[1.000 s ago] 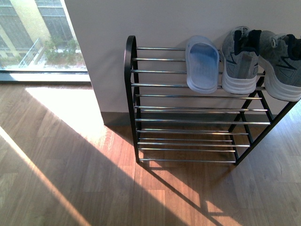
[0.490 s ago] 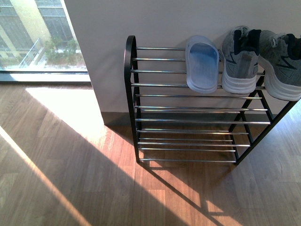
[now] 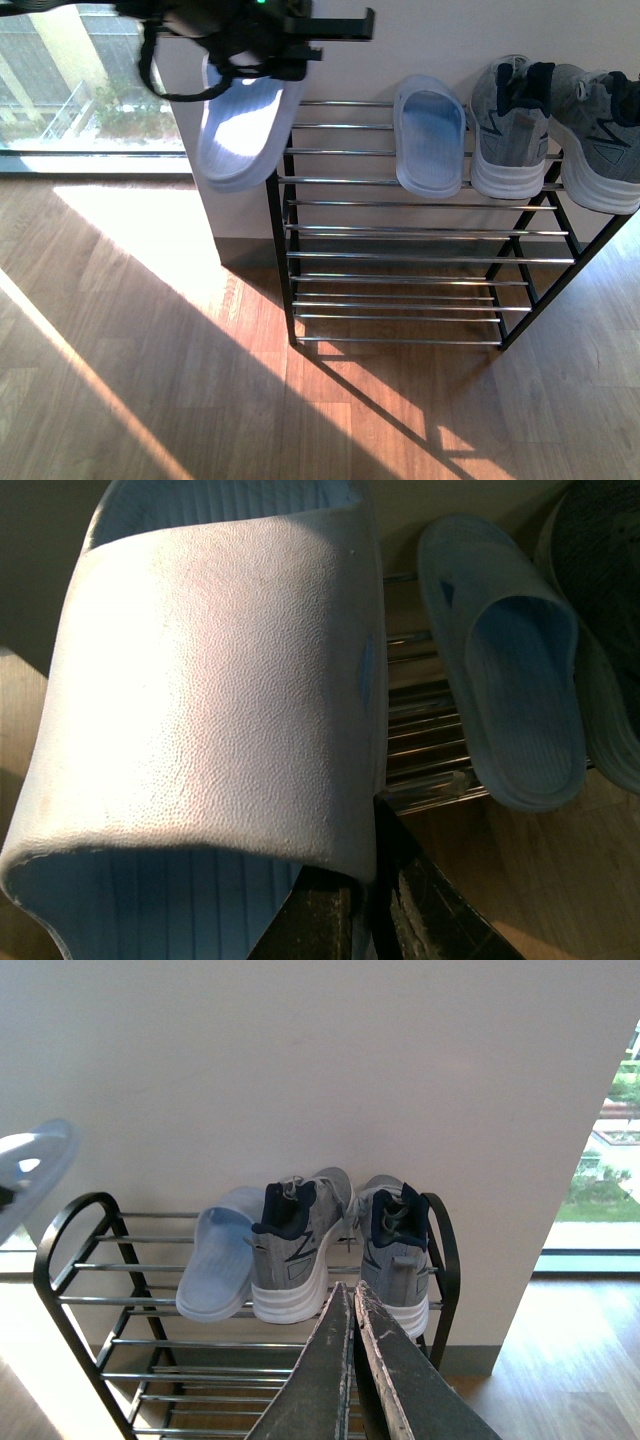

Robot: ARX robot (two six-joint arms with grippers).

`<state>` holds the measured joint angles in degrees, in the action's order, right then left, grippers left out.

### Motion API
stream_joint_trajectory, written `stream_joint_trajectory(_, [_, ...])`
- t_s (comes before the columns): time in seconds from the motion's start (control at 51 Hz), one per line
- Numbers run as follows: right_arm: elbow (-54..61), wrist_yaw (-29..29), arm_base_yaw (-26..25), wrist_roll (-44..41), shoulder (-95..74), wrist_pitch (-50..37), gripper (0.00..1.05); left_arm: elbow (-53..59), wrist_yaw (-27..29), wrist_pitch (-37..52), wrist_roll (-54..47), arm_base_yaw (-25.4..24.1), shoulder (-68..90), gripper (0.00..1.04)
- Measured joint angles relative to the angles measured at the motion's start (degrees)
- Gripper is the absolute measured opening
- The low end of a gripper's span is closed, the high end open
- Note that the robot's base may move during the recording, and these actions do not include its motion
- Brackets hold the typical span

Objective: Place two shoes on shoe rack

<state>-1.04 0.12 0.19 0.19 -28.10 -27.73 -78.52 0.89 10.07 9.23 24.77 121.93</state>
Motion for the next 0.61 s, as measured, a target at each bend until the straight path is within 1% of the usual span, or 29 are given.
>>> stream_joint_trajectory(0.098, [0.0, 0.0, 0.0, 0.0, 3.4, 3.2, 0.01, -14.2, -0.4, -5.2, -0.4, 1.5, 9.2, 0.02])
stream_joint_trajectory(0.314, [0.0, 0.0, 0.0, 0.0, 9.5, 9.1, 0.01, -37.5, -0.2, -15.0, 0.4, 3.0, 24.3, 0.02])
stream_joint_trajectory(0.431, [0.0, 0.0, 0.0, 0.0, 12.4, 12.0, 0.01, -49.1, -0.3, -20.3, 2.8, 3.6, 32.5, 0.02])
stream_joint_trajectory(0.471, [0.0, 0.0, 0.0, 0.0, 13.2, 12.8, 0.01, -51.4, -0.2, -21.5, 3.3, 3.8, 34.2, 0.02])
stream_joint_trajectory(0.608, [0.0, 0.0, 0.0, 0.0, 15.6, 15.2, 0.01, -63.3, 1.9, -27.8, 6.5, 4.5, 41.9, 0.02])
